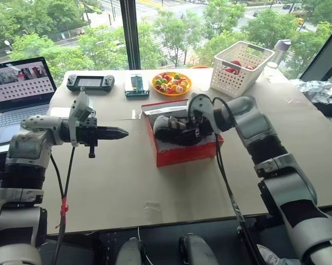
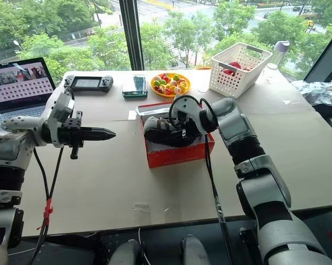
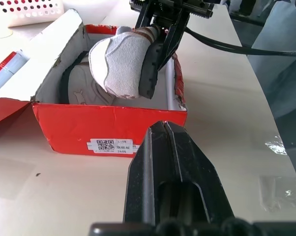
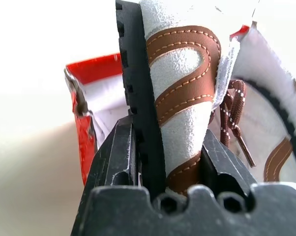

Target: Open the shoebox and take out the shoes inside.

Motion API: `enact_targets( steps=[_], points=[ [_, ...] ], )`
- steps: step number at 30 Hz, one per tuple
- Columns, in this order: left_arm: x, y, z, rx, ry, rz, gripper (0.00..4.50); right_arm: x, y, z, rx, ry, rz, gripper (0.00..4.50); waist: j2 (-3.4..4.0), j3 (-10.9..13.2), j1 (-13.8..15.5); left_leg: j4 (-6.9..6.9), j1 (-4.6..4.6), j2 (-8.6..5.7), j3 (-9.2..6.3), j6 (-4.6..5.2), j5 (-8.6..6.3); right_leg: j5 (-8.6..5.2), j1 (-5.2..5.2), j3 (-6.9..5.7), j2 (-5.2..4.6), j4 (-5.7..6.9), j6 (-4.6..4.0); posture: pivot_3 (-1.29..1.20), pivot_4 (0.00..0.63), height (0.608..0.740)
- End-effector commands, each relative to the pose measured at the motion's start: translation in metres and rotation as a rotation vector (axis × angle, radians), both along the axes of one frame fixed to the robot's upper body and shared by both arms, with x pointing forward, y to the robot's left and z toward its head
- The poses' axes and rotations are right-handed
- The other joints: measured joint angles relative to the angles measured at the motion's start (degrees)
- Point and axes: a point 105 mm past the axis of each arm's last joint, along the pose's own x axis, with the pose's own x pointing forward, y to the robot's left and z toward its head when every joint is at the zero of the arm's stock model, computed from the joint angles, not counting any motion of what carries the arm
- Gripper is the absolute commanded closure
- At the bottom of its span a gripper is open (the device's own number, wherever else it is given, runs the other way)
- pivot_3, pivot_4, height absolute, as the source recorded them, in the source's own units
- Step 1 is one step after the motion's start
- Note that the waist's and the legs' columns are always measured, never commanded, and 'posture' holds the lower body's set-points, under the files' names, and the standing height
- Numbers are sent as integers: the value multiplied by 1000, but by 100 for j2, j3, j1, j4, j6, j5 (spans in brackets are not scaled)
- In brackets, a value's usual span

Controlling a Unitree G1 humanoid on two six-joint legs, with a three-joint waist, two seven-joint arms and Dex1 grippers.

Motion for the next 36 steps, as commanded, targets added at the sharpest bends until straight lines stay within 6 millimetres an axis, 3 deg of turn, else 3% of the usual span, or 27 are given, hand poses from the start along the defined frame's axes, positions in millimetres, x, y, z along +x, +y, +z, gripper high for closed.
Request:
enact_targets(
  steps=[1, 3, 5, 7, 10, 14, 19, 21, 25, 29, 32, 33, 34, 36],
  points=[
    [-1, -2, 7, 3, -39, -14, 4500, -3, -3, 49, 158, -69, -32, 2930, 0, 0, 1, 0, 0, 0, 0, 0, 0, 0, 0, 0, 0, 0, 0, 0, 150, 738],
    [-1, -2, 6, 4, -38, -14, 4500, -4, -13, 81, 285, -95, -83, 2930, 1, 4, 5, 0, -1, -1, 1, 0, 0, 0, -1, 1, -1, 0, 0, 0, 150, 738],
    [-1, -3, 6, 4, -39, -13, 4500, 0, -38, 107, 400, -130, -185, 2930, 2, 5, 16, 0, -3, 0, 0, 0, 0, 1, -1, 0, -2, 0, -1, 0, 150, 738],
    [-1, -2, 6, 2, -39, -13, 4500, 9, -75, 123, 460, -200, -349, 2930, 2, 5, 56, -1, -7, -1, 0, 0, 0, 0, -4, -1, -3, -4, -1, 0, 150, 738],
    [-1, -2, 6, 1, -36, -11, 4500, 19, -123, 131, 474, -303, -580, 2930, 2, 5, 133, -7, -8, -3, -1, -1, -1, -1, 0, -7, -8, -23, -1, 0, 150, 738],
    [-1, -4, 4, -2, -30, -14, 4500, 44, -187, 102, 241, -485, -975, 2930, 1, 5, 132, -9, -7, -7, 3, -1, -2, -10, 0, -1, -12, -28, -16, 0, 150, 738],
    [0, -9, 3, -12, -28, -25, 4500, 60, -240, 7, -391, -708, -1157, 2930, 1, 5, 68, -9, -4, -8, 5, 1, -1, -18, -1, 6, -11, -27, -27, 0, 150, 738],
    [1, -10, 3, -13, -27, -26, 4500, 58, -256, -12, -526, -765, -1192, 2930, 5, 8, 14, -11, -5, -11, 4, 1, -1, -9, -1, 10, -10, -25, -11, 0, 150, 738],
    [3, -11, 3, -19, -29, -25, 4500, 49, -270, -56, -810, -775, -1123, 2930, 20, 22, -64, -14, -7, -22, 3, 2, -1, -4, -3, 17, -15, -26, 8, 0, 150, 738],
    [3, -12, 3, -22, -32, -21, 4500, 47, -261, -81, -821, -705, -1074, 2930, 19, 22, -186, -15, -2, -21, -1, 7, -3, -2, 4, 19, -13, -28, 19, 0, 150, 738],
    [4, -11, 4, -24, -34, -16, 4500, 46, -246, -102, -701, -536, -1058, 2930, 15, 24, -215, -14, 16, -20, -5, 7, -3, -3, 20, 20, -10, -27, 31, 0, 150, 738],
    [5, -11, 4, -28, -32, -10, 4500, 44, -237, -114, -587, -400, -1076, 2930, 12, 22, -228, -14, 29, -19, -6, 7, -3, -6, 31, 20, -8, -27, 36, 0, 150, 738],
    [6, -11, 4, -36, -29, -1, 4500, 41, -227, -125, -469, -261, -1091, 2391, 1, 19, -251, -14, 38, -17, -5, 7, -3, -14, 39, 22, -6, -27, 52, 0, 150, 738],
    [6, -11, 4, -40, -28, 2, 4500, 37, -211, -136, -276, -43, -1102, 1887, -42, 15, -313, -13, 71, -7, -14, 7, -3, -17, 84, 18, 4, -29, 61, 0, 150, 738]
  ],
)
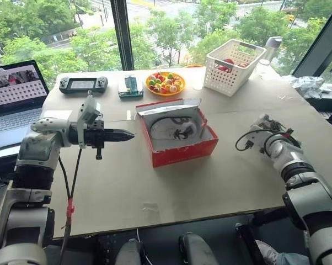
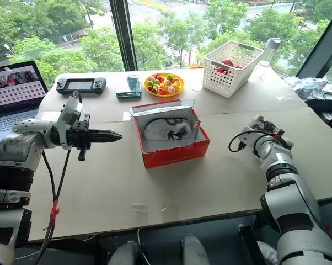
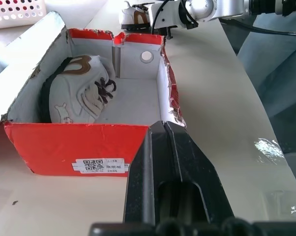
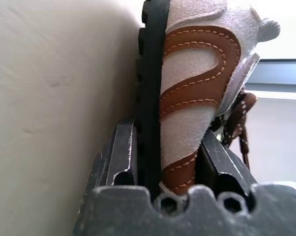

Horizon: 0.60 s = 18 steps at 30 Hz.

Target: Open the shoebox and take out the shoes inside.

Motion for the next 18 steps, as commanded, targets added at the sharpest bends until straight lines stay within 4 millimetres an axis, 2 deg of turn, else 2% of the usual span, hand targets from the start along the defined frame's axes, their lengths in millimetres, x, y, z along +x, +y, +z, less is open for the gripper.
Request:
enact_targets(
  steps=[1, 3, 5, 9, 11, 13, 15, 18],
  points=[
    [2, -1, 14, -15, -49, 3, 4500, -9, 41, -35, 490, 180, 34, 1533, -44, -4, -54, -1, 36, 9, -5, -1, -1, -1, 39, -7, 6, -7, -2, 0, 150, 738],
    [2, -2, 14, -16, -50, 1, 4500, -8, 45, -30, 559, 192, 47, 843, -59, -9, -97, -10, 92, 21, -13, -2, -3, -14, 83, -8, 9, -10, -24, 0, 150, 738],
    [2, -3, 14, -15, -51, 0, 4500, -5, 50, -16, 648, 183, 71, 213, -60, -9, -135, -15, 115, 20, -26, -3, -3, -27, 95, -4, 2, -8, -48, 0, 150, 738],
    [3, -3, 14, -14, -52, -2, 4500, -1, 51, 16, 715, 139, 131, 100, -59, -8, -196, -50, 128, 7, -26, -3, -3, -28, 92, 6, -8, -10, -53, 0, 150, 738],
    [3, -3, 14, -14, -55, 0, 4500, 3, 62, 60, 690, 47, 256, 100, -56, -7, -199, -64, 128, 7, -24, -3, -3, -19, 82, 9, -6, -9, -37, 0, 150, 738],
    [4, -3, 14, -14, -57, 3, 4500, 0, 95, 110, 662, -52, 444, 100, -25, 13, -199, -78, 97, 3, -21, -2, -2, -15, 37, 16, -5, 0, -30, 0, 150, 738],
    [4, -2, 14, -13, -56, 5, 4500, -16, 146, 150, 661, -89, 670, 100, -2, 27, -198, -80, 56, 0, -18, -2, -1, -14, -13, 35, 5, 11, -30, 0, 150, 738],
    [3, -3, 14, -13, -57, 5, 4500, -34, 196, 173, 655, -80, 842, 100, 1, 28, -174, -79, 3, 7, -25, -3, 1, -14, -79, 62, 35, 38, -31, 0, 150, 738]
  ],
)
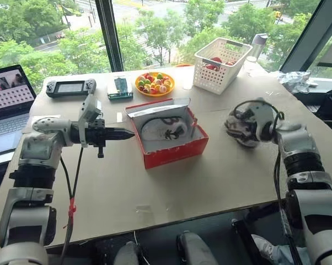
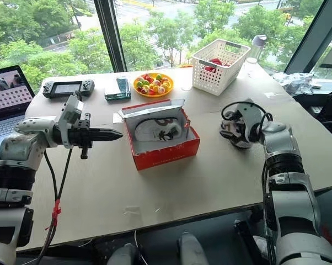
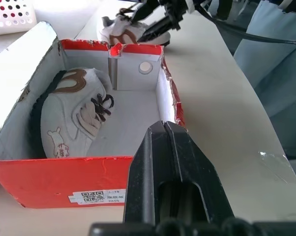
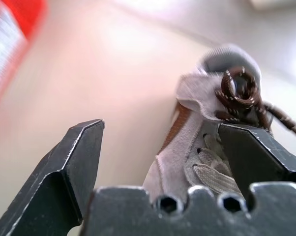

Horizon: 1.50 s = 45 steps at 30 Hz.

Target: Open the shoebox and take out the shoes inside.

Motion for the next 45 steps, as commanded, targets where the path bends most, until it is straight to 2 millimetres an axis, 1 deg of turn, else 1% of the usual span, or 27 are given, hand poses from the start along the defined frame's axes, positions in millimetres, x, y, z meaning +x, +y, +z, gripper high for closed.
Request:
enact_targets(
  steps=[1, 2, 3, 5, 7, 8, 10, 12, 15, 17, 22, 32, 34, 35, 39, 41, 42, 43, 44, 45],
  points=[
    [0, -1, 13, 3, -56, -2, 4500, -24, 68, 49, -13, -130, 230, 100, 1, 1, 39, -1, -1, 6, -2, 0, 0, 5, 0, -6, 7, 0, -8, 0, 150, 738],
    [0, -1, 13, 2, -56, -2, 4500, -27, 86, 47, -39, -124, 275, 100, 1, 1, 82, -2, -1, 9, 2, 0, -1, 15, -1, -9, 10, 0, -26, 0, 150, 738],
    [-1, -1, 14, 2, -57, -2, 4500, -27, 98, 41, -65, -114, 308, 100, 1, 1, 134, -2, -3, 10, 14, -1, -1, 18, 0, -17, 11, -3, -33, 0, 150, 738],
    [-1, 0, 14, 2, -60, 1, 4500, -25, 111, 30, -94, -91, 334, 100, 1, 0, 221, 0, -10, 11, 25, -1, -1, 13, 1, -33, 7, -10, -40, 0, 150, 738],
    [-2, 1, 15, 1, -62, 9, 4500, -15, 120, 5, -166, -54, 338, 100, 1, 0, 324, 4, -20, 2, 31, -4, 1, 13, -2, -43, -8, -11, -42, 0, 150, 738],
    [-2, 2, 15, 1, -63, 11, 4500, -12, 123, -4, -194, -43, 341, 100, 1, 0, 368, 10, -25, -4, 33, -8, 3, 14, -4, -48, -17, -14, -44, 0, 150, 738],
    [-3, 2, 14, 0, -62, 15, 4500, -1, 122, -21, -249, -35, 319, 100, 1, 1, 438, 29, -43, -13, 35, -8, 4, 16, -5, -55, -29, -26, -44, 0, 150, 738],
    [-4, 3, 15, -2, -62, 19, 4500, 11, 116, -35, -319, -40, 287, 100, 0, 1, 482, 35, -57, -23, 36, -8, 4, 21, -6, -56, -41, -38, -33, 0, 150, 738],
    [-5, 3, 15, -3, -61, 23, 4500, 27, 101, -47, -420, -65, 218, 100, 1, 1, 491, 50, -84, -35, 34, -7, 4, 28, -15, -59, -54, -46, -18, 0, 150, 738],
    [-6, 4, 15, -2, -61, 28, 4500, 33, 92, -51, -487, -85, 192, 100, 1, 1, 492, 57, -88, -36, 32, -7, 3, 31, -13, -59, -54, -46, -12, 0, 150, 738],
    [-8, 8, 15, 0, -59, 43, 4500, 37, 87, -57, -569, -100, 199, 100, 1, 1, 459, 62, -83, -31, 24, -7, 3, 30, -8, -66, -49, -36, -14, 0, 150, 738],
    [-11, 11, 18, 1, -63, 59, 4500, 30, 93, -94, -593, -19, 235, 100, 1, 0, 439, 80, -60, -20, 24, -7, 4, 31, 10, -66, -41, -21, -15, 0, 150, 738],
    [-11, 11, 18, 2, -64, 61, 4500, 29, 94, -96, -590, -13, 232, 616, 1, 0, 431, 80, -48, -18, 26, -7, 4, 30, 18, -65, -41, -18, -16, 0, 150, 738],
    [-11, 11, 18, 2, -64, 62, 4500, 30, 94, -97, -588, -13, 227, 772, 0, 0, 429, 80, -45, -16, 26, -7, 4, 30, 19, -65, -39, -16, -17, 0, 150, 738],
    [-11, 11, 18, 3, -64, 62, 4500, 28, 94, -104, -595, -4, 224, 2152, 0, -1, 418, 80, -36, -9, 27, -7, 4, 26, 20, -64, -32, -8, -25, 0, 150, 738],
    [-11, 11, 18, 3, -64, 62, 4500, 28, 93, -108, -601, 3, 220, 2756, 0, -2, 417, 80, -34, -7, 26, -7, 3, 24, 20, -64, -29, -4, -29, 0, 150, 738],
    [-11, 11, 19, 3, -65, 62, 4500, 28, 93, -109, -605, 2, 218, 2970, 0, -2, 417, 79, -33, -6, 26, -7, 3, 24, 20, -64, -27, -3, -30, 0, 150, 738],
    [-11, 11, 19, 3, -65, 62, 4500, 28, 93, -109, -608, 2, 218, 3387, -1, -3, 416, 79, -33, -5, 26, -7, 3, 23, 20, -64, -27, -3, -30, 0, 150, 738],
    [-11, 11, 19, 3, -65, 60, 4500, 27, 93, -110, -610, -4, 218, 3678, -1, -3, 415, 79, -33, -5, 26, -7, 3, 23, 20, -64, -27, -3, -31, 0, 150, 738],
    [-11, 11, 18, 3, -66, 59, 4500, 28, 93, -109, -606, -9, 216, 3678, -2, -4, 415, 79, -33, -5, 26, -7, 3, 24, 20, -64, -27, -3, -31, 0, 150, 738]
  ],
)
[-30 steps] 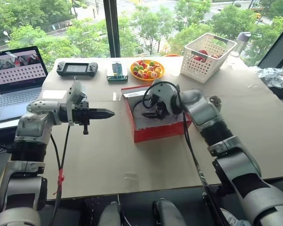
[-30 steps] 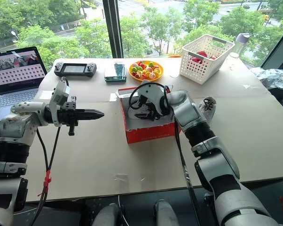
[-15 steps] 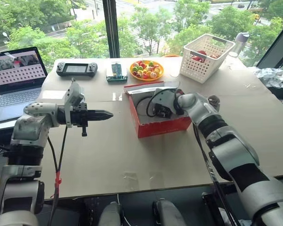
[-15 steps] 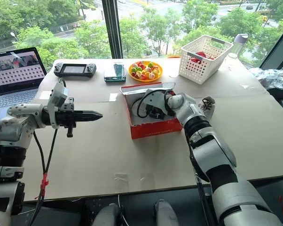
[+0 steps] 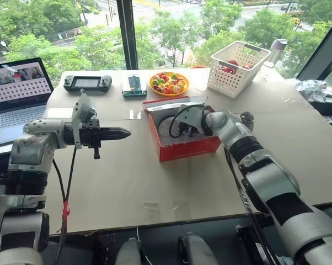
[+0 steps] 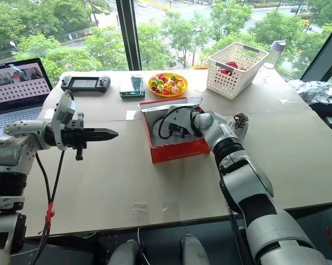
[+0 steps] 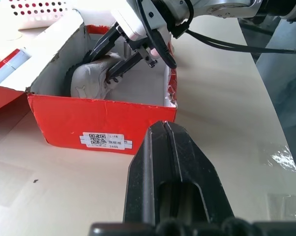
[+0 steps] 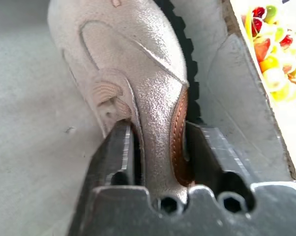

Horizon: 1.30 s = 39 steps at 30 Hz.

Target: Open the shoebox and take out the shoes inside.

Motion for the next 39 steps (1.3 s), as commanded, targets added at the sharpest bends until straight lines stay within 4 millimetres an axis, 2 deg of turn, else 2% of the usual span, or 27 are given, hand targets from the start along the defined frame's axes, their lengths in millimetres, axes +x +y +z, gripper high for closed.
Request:
enact_targets(
  steps=[1, 2, 7, 12, 18, 22, 24, 25, 28, 30, 32, 35, 37, 39],
  points=[
    [-2, 2, 12, -7, -48, 1, 4500, -9, -4, -36, -40, 98, -9, 3678, -3, -2, 0, 0, 0, 0, 0, 0, 0, 0, 0, 0, 0, 0, 0, 0, 150, 738],
    [-2, 2, 12, -7, -48, 0, 4500, -8, -3, -34, -32, 88, -10, 3678, -5, -4, 0, 0, 0, 0, 0, 0, 0, 0, 0, 0, 0, 0, 0, 0, 150, 738],
    [-3, 0, 8, -5, -49, -5, 4500, -6, 4, 14, 74, -33, 35, 3678, -7, -5, 0, 0, -2, -1, 1, 0, 0, 0, -1, 2, -1, 0, 1, 0, 150, 738],
    [-3, 1, 7, -6, -47, -2, 4500, -14, -3, 73, 172, -135, 64, 3678, -2, 0, 20, -2, -22, -2, -2, 0, 0, 0, -17, 0, -1, -3, 0, 0, 150, 738],
    [-3, 0, 6, -7, -44, -4, 4500, -22, -12, 91, 257, -147, 39, 3678, -1, 1, 32, -2, -44, -4, -2, 0, -1, -1, -30, -3, -4, -12, 2, 0, 150, 738],
    [-2, -1, 5, -7, -42, -11, 4500, -27, -24, 138, 538, -143, -11, 3678, 0, 3, 37, -1, -44, -4, -2, 0, -1, 0, -31, -3, -4, -9, 1, 0, 150, 738],
    [-2, -1, 5, -7, -42, -13, 4500, -28, -43, 164, 684, -148, -71, 3678, 0, 3, 43, -1, -44, -4, -2, 0, 0, 1, -30, -3, -4, -8, 1, 0, 150, 738],
    [-2, -1, 5, -6, -42, -14, 4500, -26, -59, 177, 760, -158, -131, 3678, 1, 4, 44, -1, -44, -5, -2, 0, 0, 1, -30, -3, -5, -8, 1, 0, 150, 738],
    [-2, -2, 5, -6, -40, -17, 4500, -22, -117, 204, 951, -188, -343, 3678, 7, 9, 64, -1, -48, -7, -1, 0, -1, 1, -32, -3, -9, -12, 2, 0, 150, 738],
    [-2, -2, 4, -6, -39, -19, 4500, -21, -163, 207, 1094, -163, -529, 3678, 8, 9, 130, -5, -50, -9, -4, -1, -1, 0, -31, -10, -14, -22, 1, 0, 150, 738],
    [-2, -4, 3, -8, -35, -28, 4500, -24, -217, 188, 1162, -135, -772, 3678, 7, 9, 175, -15, -50, -12, -4, -1, -2, 0, -28, -13, -19, -38, -1, 0, 150, 738],
    [-2, -6, 1, -9, -32, -35, 4500, -30, -250, 170, 1212, -103, -923, 3678, 7, 9, 196, -40, -48, -20, -3, 1, -2, -12, -16, -12, -26, -89, -32, 0, 150, 738],
    [-2, -8, -2, -7, -26, -43, 4500, -41, -288, 131, 1331, -26, -1138, 3678, 10, 10, 141, -52, -48, -28, 9, 2, -1, 2, -19, 6, -30, -102, -18, 0, 150, 738],
    [-2, -9, -3, -7, -22, -48, 4500, -45, -292, 108, 1456, 84, -1201, 3678, 10, 10, 107, -67, -46, -33, 9, 4, -2, 24, -17, 13, -30, -113, 20, 0, 150, 738]
  ],
)
